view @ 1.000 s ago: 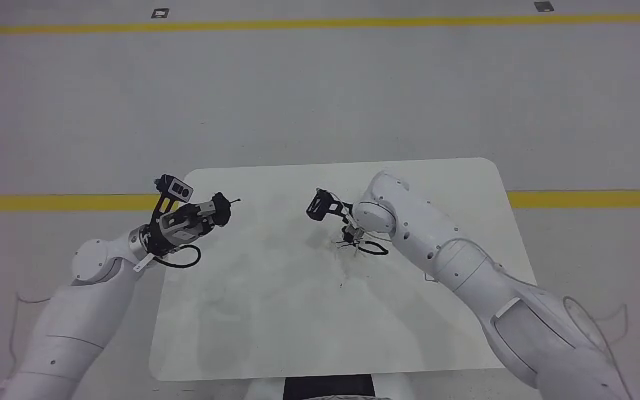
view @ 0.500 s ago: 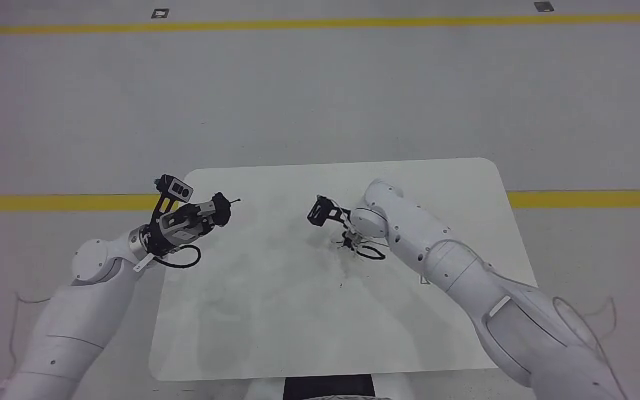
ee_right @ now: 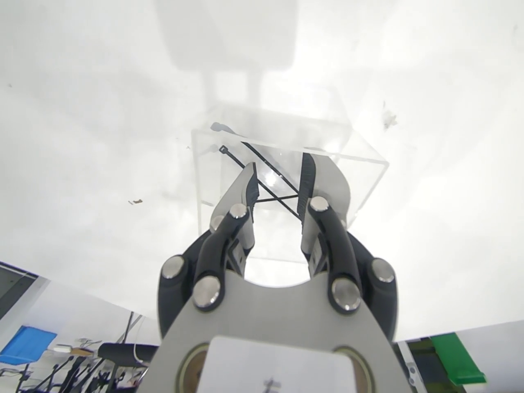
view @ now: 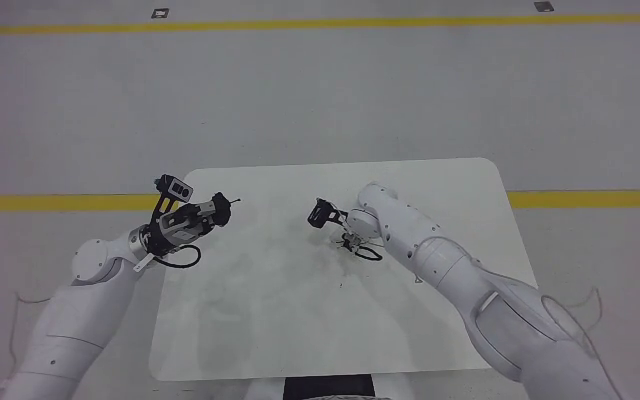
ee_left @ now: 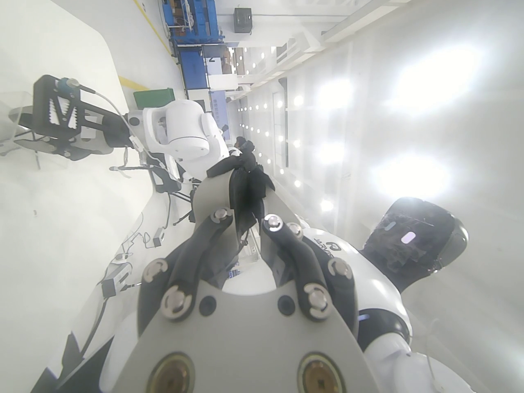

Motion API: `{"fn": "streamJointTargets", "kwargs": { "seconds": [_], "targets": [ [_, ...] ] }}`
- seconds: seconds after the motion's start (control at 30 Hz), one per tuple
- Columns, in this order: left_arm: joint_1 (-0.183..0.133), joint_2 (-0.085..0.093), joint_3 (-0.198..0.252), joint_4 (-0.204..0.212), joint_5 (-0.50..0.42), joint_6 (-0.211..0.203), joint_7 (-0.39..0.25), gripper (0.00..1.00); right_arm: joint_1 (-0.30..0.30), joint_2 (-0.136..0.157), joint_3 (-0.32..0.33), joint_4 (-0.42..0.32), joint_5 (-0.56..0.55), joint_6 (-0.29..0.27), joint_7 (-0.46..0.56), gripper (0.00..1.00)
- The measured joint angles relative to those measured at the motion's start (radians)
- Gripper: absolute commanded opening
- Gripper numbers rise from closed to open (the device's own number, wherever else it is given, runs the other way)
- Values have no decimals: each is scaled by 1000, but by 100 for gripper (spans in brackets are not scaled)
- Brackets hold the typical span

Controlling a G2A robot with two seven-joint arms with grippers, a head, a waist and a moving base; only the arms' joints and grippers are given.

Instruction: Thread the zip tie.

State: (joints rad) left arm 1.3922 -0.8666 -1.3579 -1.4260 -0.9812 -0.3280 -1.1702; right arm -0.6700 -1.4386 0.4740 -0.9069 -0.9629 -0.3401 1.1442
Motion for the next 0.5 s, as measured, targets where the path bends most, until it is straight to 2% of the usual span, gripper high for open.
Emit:
{"fn": "streamJointTargets", "kwargs": {
  "seconds": [0.2,0.5],
  "targets": [
    [0,0,0,0,0,0,0,0,10,-16,-11,34,0,0,-4,1],
    [0,0,0,0,0,0,0,0,23,-32,-16,63,1,0,0,0]
  ]
}}
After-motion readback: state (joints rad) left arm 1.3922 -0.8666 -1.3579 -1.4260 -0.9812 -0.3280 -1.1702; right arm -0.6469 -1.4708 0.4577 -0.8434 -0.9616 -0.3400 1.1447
